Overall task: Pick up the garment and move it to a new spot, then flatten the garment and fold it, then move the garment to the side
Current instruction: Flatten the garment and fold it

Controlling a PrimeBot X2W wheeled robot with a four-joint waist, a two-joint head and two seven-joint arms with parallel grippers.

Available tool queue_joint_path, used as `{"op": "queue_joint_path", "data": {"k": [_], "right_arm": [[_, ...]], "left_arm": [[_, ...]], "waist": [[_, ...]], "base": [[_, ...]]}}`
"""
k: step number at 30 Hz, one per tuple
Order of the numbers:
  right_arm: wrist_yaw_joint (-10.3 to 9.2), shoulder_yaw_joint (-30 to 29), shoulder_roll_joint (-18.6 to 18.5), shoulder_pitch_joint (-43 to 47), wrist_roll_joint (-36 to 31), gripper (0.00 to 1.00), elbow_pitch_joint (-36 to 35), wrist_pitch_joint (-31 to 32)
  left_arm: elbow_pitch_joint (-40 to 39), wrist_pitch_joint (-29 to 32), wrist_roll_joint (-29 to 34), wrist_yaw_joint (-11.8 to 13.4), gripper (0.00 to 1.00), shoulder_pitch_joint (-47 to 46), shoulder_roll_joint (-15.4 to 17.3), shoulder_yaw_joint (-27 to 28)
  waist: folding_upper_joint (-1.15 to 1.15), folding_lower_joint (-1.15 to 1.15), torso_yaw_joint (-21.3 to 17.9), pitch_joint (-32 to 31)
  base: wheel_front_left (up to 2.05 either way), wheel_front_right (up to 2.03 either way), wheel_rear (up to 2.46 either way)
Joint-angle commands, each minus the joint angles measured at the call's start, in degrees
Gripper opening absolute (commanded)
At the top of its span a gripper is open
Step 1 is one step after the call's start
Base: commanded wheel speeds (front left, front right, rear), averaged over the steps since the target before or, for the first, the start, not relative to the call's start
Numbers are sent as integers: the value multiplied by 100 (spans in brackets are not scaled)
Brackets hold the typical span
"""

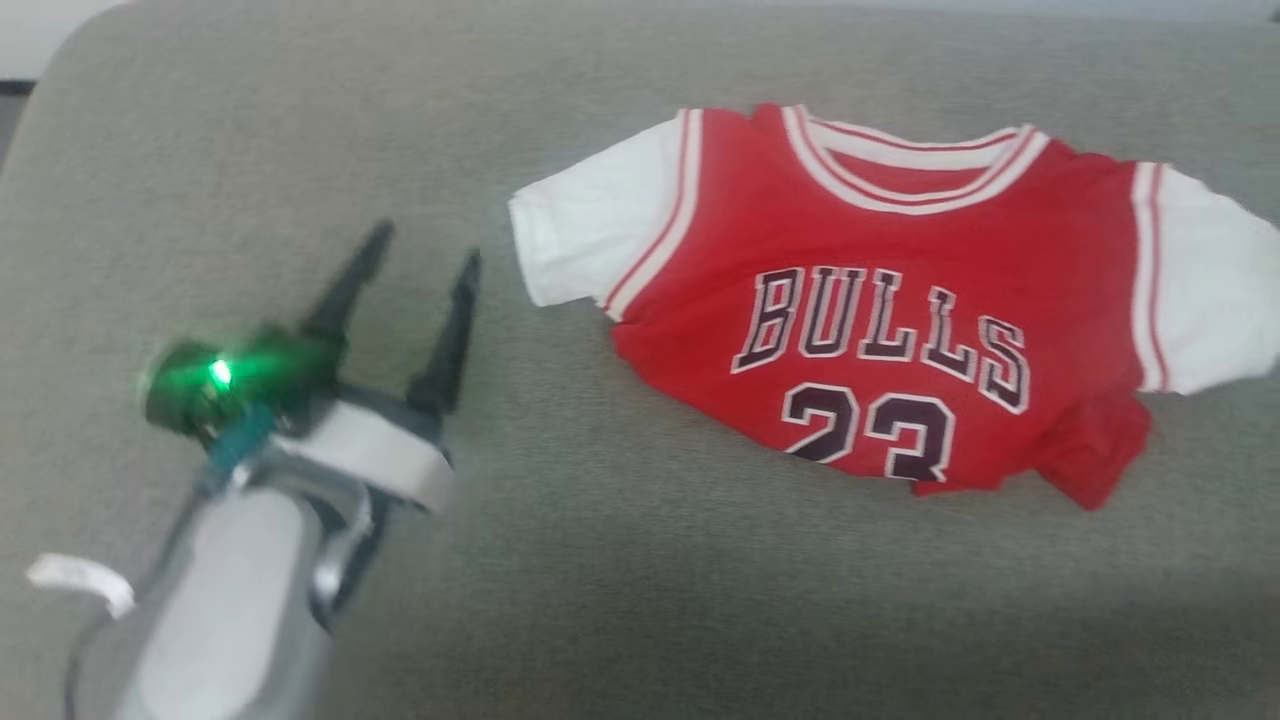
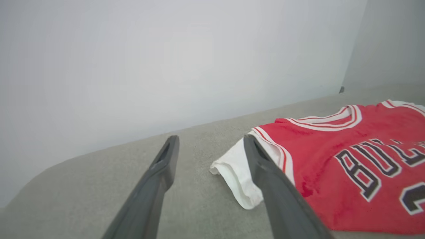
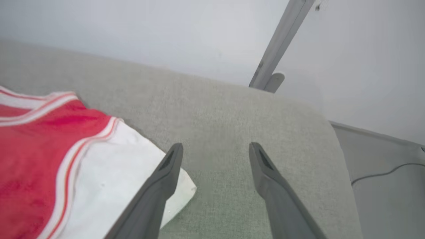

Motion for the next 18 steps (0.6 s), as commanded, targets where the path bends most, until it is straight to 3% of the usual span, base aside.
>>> {"op": "queue_joint_path", "data": {"k": [1, 8, 11, 12, 15, 18], "right_arm": [[-10, -110, 150, 122, 94, 100, -233, -398], [-8, -486, 764, 547, 19, 100, -1190, -1528], [-10, -669, 981, 726, -94, 100, -1485, -1690], [-10, -669, 981, 726, -94, 100, -1485, -1690], [-7, -846, 1191, 938, -197, 100, -1797, -1711], [-9, -1004, 1297, 1084, -316, 100, -2085, -1601]], "left_arm": [[61, 203, -7, -68, 100, -315, 151, -11], [741, 1603, -661, -206, 100, -1527, 869, -393], [1086, 2638, -1513, -199, 100, -2035, 1197, -917], [1086, 2638, -1513, -199, 100, -2035, 1197, -917], [1298, 3577, -2402, -201, 100, -2593, 1504, -1328], [1513, 4296, -2893, -203, 100, -3047, 1801, -1745]], "waist": [[0, 0, -255, -41], [0, 0, -924, 111], [0, 0, -1140, 191], [0, 0, -1140, 191], [0, 0, -1312, 289], [0, 0, -1478, 423]], "base": [[0, 0, 0], [0, 0, 0], [0, 0, 0], [0, 0, 0], [0, 0, 0], [0, 0, 0]]}}
